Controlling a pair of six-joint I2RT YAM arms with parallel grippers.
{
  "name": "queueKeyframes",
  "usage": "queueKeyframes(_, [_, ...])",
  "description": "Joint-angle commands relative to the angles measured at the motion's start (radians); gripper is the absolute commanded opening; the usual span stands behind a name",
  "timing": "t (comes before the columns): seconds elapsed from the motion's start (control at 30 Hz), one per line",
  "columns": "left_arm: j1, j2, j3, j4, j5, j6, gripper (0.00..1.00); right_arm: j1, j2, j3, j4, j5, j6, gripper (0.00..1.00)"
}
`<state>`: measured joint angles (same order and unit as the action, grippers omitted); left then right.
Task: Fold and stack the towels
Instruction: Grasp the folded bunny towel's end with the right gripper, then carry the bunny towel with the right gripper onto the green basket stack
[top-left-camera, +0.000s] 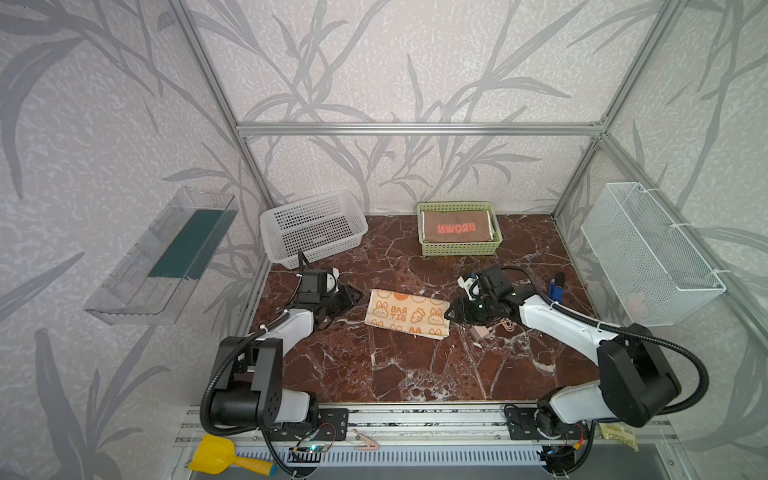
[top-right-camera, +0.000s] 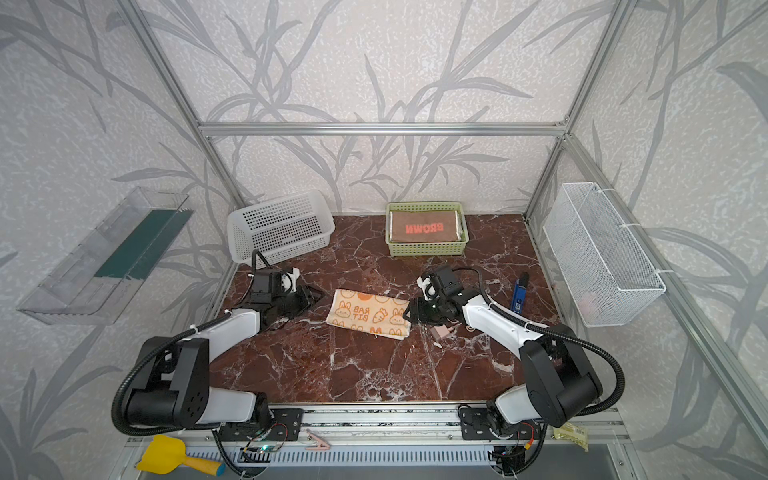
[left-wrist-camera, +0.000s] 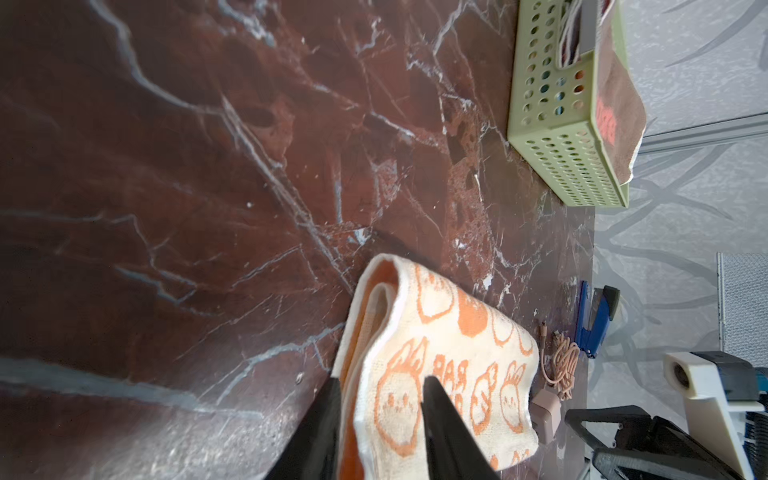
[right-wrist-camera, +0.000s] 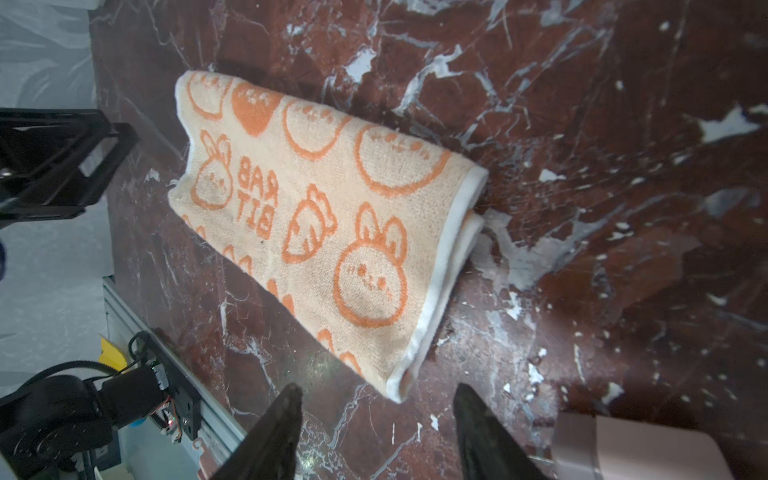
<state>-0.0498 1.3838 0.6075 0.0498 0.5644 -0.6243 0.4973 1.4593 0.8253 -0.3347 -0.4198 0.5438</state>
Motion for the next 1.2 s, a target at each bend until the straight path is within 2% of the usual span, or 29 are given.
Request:
queueKeyframes(0.0, [-0.04, -0.017, 0.072, -0.122, -0.057, 0.074, 0.35, 0.029, 0.059, 0.011, -0.051, 0.075, 0.069, 0.6])
queueKeyframes(0.17, [-0.195, 0.066, 0.143, -0.221, -0.136, 0.119, 0.35, 0.07, 0.164, 0.026, 0.002, 0.082, 0.167, 0.6])
queueKeyframes(0.4, [-0.228, 0.164, 0.056, -0.12, -0.1, 0.054, 0.35, 0.112, 0.296, 0.076, 0.065, 0.094, 0.237, 0.58])
queueKeyframes(0.47, [-0.23, 0.175, 0.038, -0.125, -0.101, 0.059, 0.35, 0.111, 0.325, 0.098, 0.074, 0.105, 0.237, 0.48])
queueKeyframes(0.53, [-0.229, 0.179, 0.026, -0.138, -0.105, 0.067, 0.34, 0.11, 0.347, 0.13, 0.065, 0.117, 0.223, 0.3])
queueKeyframes(0.6, [-0.23, 0.178, 0.013, -0.141, -0.106, 0.073, 0.34, 0.11, 0.367, 0.181, 0.028, 0.135, 0.194, 0.13])
queueKeyframes(0.7, [-0.23, 0.167, -0.004, -0.14, -0.105, 0.075, 0.34, 0.106, 0.394, 0.268, -0.041, 0.153, 0.137, 0.0])
queueKeyframes(0.9, [-0.23, 0.077, 0.017, -0.198, -0.12, 0.068, 0.38, 0.099, 0.406, 0.512, -0.25, 0.261, -0.04, 0.0])
queueKeyframes(1.03, [-0.228, 0.0, 0.07, -0.239, -0.163, 0.072, 0.39, 0.069, 0.478, 0.795, -0.456, 0.337, -0.182, 0.0])
queueKeyframes(1.17, [-0.219, -0.013, 0.116, -0.239, -0.182, 0.074, 0.39, 0.039, 0.578, 1.086, -0.607, 0.378, -0.293, 0.0])
